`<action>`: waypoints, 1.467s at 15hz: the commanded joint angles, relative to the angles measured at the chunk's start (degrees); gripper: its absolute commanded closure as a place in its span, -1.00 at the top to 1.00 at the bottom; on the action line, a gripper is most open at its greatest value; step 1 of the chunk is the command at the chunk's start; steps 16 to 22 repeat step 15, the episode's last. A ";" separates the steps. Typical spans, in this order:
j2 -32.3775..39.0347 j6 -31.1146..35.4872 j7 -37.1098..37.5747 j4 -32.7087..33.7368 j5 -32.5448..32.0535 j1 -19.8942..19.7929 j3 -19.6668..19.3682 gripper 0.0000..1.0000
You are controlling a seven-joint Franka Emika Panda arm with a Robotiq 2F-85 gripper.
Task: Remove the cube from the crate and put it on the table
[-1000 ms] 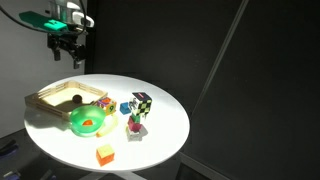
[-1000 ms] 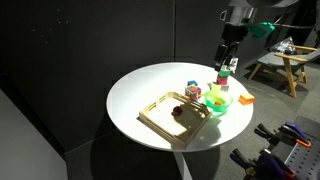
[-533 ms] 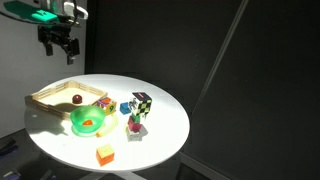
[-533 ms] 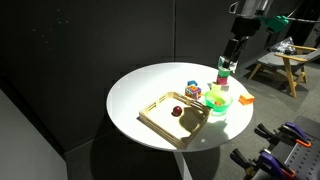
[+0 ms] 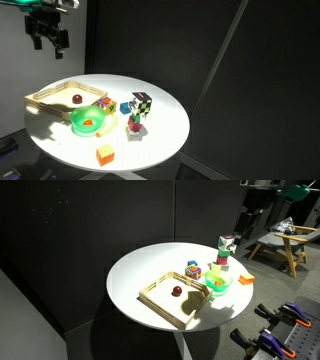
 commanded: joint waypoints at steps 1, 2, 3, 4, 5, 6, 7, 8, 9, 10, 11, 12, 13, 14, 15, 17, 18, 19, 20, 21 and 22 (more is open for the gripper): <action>-3.91 -2.00 2.87 -1.42 -1.56 -0.65 0.94 1.00; -4.51 -2.23 3.11 -1.64 -1.61 -0.62 0.99 1.00; -5.00 -2.43 3.22 -1.83 -1.65 -0.61 1.02 1.00; -5.30 -2.70 3.23 -1.95 -1.51 -0.56 0.95 1.00; -5.40 -3.29 3.19 -1.88 -1.31 -0.48 0.85 1.00; -3.52 -1.87 1.86 -1.15 -0.51 0.07 0.37 1.00; -3.81 -2.28 1.93 -1.22 -0.51 0.06 0.37 1.00; -4.01 -2.48 1.97 -1.29 -0.51 0.06 0.37 1.00; -4.11 -2.53 2.00 -1.35 -0.51 0.06 0.37 1.00; -4.13 -2.53 2.02 -1.40 -0.51 0.06 0.37 1.00; -4.13 -2.53 2.02 -1.43 -0.51 0.06 0.38 1.00; -4.13 -2.53 2.03 -1.46 -0.51 0.06 0.38 1.00; -4.13 -2.53 2.04 -1.48 -0.51 0.06 0.38 1.00; -4.13 -2.53 2.04 -1.49 -0.51 0.06 0.38 1.00; -4.13 -2.53 2.04 -1.50 -0.51 0.06 0.38 1.00; -4.13 -2.53 2.04 -1.50 -0.51 0.06 0.38 1.00; -4.13 -2.53 2.04 -1.50 -0.51 0.06 0.38 1.00; -4.13 -2.53 2.04 -1.50 -0.51 0.06 0.38 1.00; -4.13 -2.53 2.04 -1.50 -0.51 0.06 0.38 1.00; -4.13 -2.53 2.04 -1.50 -0.51 0.06 0.38 1.00; -4.13 -2.53 2.04 -1.50 -0.51 0.06 0.38 1.00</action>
